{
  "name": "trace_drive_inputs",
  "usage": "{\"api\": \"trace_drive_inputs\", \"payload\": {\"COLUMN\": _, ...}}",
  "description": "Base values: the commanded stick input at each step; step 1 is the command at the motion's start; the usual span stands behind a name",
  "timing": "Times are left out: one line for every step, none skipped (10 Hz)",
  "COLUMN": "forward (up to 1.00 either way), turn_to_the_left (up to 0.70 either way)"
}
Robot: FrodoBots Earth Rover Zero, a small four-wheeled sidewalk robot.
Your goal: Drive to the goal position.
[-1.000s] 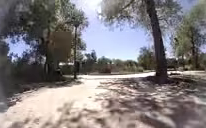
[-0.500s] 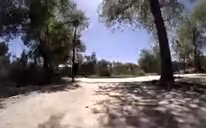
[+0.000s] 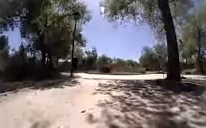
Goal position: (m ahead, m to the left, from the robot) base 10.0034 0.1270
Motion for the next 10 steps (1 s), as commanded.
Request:
{"api": "trace_drive_inputs", "payload": {"forward": 0.85, "turn_to_the_left": 0.00}}
{"api": "trace_drive_inputs", "payload": {"forward": 0.85, "turn_to_the_left": 0.00}}
{"api": "trace_drive_inputs", "payload": {"forward": 0.85, "turn_to_the_left": 0.00}}
{"api": "trace_drive_inputs", "payload": {"forward": 0.85, "turn_to_the_left": 0.00}}
{"api": "trace_drive_inputs", "payload": {"forward": 0.85, "turn_to_the_left": -0.14}}
{"api": "trace_drive_inputs", "payload": {"forward": 0.85, "turn_to_the_left": -0.29}}
{"api": "trace_drive_inputs", "payload": {"forward": 0.85, "turn_to_the_left": -0.33}}
{"api": "trace_drive_inputs", "payload": {"forward": 0.85, "turn_to_the_left": -0.18}}
{"api": "trace_drive_inputs", "payload": {"forward": 0.85, "turn_to_the_left": 0.00}}
{"api": "trace_drive_inputs", "payload": {"forward": 0.85, "turn_to_the_left": 0.00}}
